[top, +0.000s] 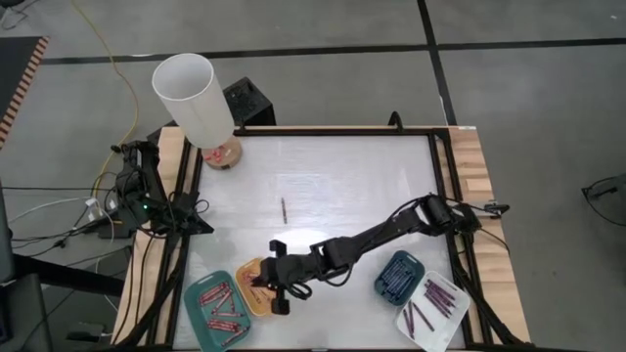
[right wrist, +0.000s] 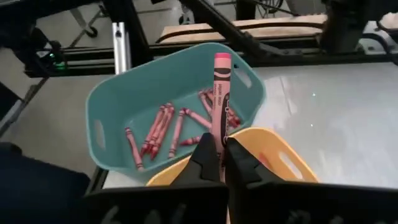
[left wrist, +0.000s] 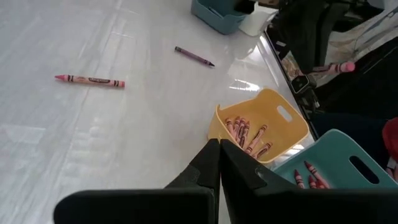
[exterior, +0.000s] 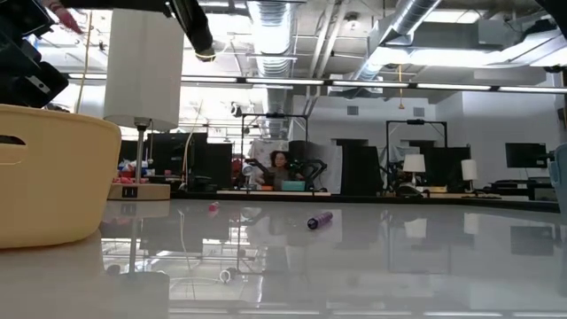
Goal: Sort crayons
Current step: Put the pink crayon into the yellow bin
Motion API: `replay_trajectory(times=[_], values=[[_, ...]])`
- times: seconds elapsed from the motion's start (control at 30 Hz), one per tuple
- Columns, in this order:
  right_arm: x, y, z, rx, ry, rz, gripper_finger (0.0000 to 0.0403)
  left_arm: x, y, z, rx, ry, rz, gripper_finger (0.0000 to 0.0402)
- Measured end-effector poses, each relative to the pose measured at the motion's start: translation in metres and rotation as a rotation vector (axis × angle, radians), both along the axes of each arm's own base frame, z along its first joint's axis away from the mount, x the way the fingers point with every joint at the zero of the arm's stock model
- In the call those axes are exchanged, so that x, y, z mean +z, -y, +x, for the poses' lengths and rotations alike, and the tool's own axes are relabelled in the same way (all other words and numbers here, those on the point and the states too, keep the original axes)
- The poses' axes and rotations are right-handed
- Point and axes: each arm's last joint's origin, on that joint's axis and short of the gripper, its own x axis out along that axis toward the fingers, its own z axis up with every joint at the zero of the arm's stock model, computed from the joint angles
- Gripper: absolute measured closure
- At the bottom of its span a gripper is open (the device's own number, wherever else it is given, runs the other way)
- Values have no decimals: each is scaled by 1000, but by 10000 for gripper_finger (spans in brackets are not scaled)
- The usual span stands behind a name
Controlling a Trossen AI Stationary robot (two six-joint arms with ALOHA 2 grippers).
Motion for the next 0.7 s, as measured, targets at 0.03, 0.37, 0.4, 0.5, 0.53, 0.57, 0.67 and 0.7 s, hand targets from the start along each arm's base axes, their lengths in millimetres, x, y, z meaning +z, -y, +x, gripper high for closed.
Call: replay_trajectory(times=[0.03, 0.37, 0.4, 0.5, 0.53, 0.57, 0.67, 0.7], values=[[-1, -1, 0, 3, -1, -1, 400, 0, 0, 0, 0, 0, 0, 401], [-39, -9, 16, 21, -6, 37, 400, 0, 0, 0, 1, -1, 2, 401], [-42, -10, 17, 16, -2, 47, 400, 0, 0, 0, 1, -1, 2, 402], [-56, -11, 19, 19, -37, 56, 400, 0, 0, 0, 0, -1, 2, 401], [-60, -12, 21, 16, -34, 70, 400, 0, 0, 0, 1, -1, 3, 401], [-62, -12, 21, 14, -39, 74, 400, 0, 0, 0, 1, 0, 2, 401], [-62, -12, 22, 13, -33, 84, 400, 0, 0, 0, 1, 0, 2, 401], [-61, -12, 22, 12, -31, 88, 400, 0, 0, 0, 1, -1, 3, 401]])
